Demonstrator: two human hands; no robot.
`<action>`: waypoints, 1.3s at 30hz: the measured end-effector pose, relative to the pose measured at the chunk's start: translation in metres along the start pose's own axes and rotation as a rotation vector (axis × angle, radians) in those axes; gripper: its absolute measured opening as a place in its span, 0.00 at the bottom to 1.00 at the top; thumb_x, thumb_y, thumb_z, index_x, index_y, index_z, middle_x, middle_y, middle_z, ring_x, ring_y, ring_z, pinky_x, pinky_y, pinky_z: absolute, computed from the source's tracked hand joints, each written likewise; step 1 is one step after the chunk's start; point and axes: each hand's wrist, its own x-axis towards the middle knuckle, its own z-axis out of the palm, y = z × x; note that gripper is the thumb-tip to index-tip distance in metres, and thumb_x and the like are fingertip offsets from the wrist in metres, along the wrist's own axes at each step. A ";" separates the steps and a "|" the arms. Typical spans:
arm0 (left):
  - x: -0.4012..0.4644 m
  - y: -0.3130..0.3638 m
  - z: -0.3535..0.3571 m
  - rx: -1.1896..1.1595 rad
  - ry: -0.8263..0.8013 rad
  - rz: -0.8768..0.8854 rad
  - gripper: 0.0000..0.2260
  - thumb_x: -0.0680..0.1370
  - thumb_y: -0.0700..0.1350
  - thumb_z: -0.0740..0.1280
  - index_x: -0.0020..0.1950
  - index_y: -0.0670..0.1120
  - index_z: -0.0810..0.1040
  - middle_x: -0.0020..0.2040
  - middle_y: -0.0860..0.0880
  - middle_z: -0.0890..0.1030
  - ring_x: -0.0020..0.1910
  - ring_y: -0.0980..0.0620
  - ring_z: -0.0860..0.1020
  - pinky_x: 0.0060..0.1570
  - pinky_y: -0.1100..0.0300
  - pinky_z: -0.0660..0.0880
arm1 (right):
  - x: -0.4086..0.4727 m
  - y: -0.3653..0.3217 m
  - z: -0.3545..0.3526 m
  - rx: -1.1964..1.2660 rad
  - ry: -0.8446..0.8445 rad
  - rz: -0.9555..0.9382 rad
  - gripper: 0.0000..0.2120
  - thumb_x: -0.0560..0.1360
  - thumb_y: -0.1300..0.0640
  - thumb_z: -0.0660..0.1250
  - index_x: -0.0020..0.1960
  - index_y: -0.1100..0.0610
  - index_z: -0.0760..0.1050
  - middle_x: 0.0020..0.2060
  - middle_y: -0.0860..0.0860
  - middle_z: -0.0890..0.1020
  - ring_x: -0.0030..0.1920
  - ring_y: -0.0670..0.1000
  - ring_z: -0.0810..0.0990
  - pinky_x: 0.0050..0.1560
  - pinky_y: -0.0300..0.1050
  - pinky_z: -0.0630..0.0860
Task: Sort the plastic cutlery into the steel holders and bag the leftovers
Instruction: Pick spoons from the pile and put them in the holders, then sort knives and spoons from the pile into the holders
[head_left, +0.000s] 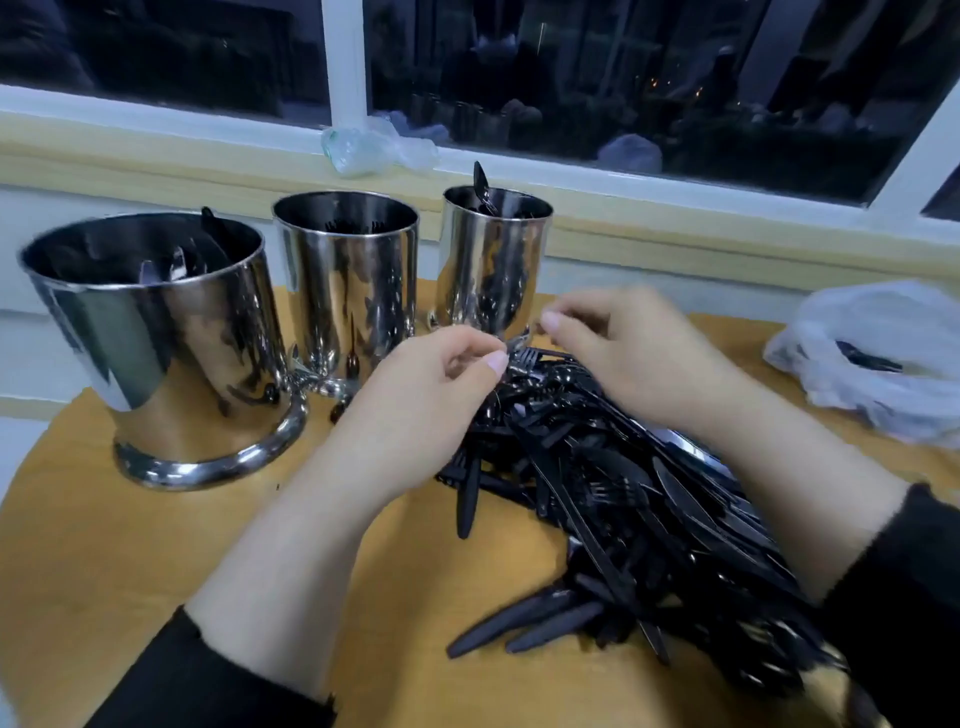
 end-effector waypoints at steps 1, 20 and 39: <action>-0.004 0.000 0.004 0.031 -0.019 0.003 0.08 0.84 0.55 0.62 0.59 0.61 0.81 0.52 0.61 0.83 0.53 0.62 0.80 0.59 0.51 0.79 | -0.017 0.004 0.000 0.011 -0.011 0.013 0.09 0.83 0.46 0.62 0.50 0.44 0.81 0.39 0.41 0.84 0.42 0.43 0.81 0.45 0.45 0.76; -0.068 -0.027 -0.058 0.730 0.044 -0.208 0.11 0.79 0.58 0.68 0.42 0.54 0.77 0.32 0.52 0.78 0.34 0.54 0.76 0.31 0.56 0.67 | -0.098 0.000 0.044 -0.224 -0.190 0.073 0.23 0.79 0.43 0.68 0.73 0.42 0.70 0.46 0.41 0.75 0.36 0.37 0.68 0.35 0.30 0.63; -0.072 -0.064 -0.062 0.820 -0.060 -0.278 0.11 0.79 0.49 0.71 0.53 0.59 0.69 0.39 0.53 0.82 0.42 0.54 0.78 0.45 0.51 0.78 | -0.097 0.000 0.054 -0.139 -0.067 0.110 0.17 0.76 0.48 0.72 0.65 0.44 0.78 0.41 0.42 0.77 0.35 0.39 0.72 0.39 0.39 0.65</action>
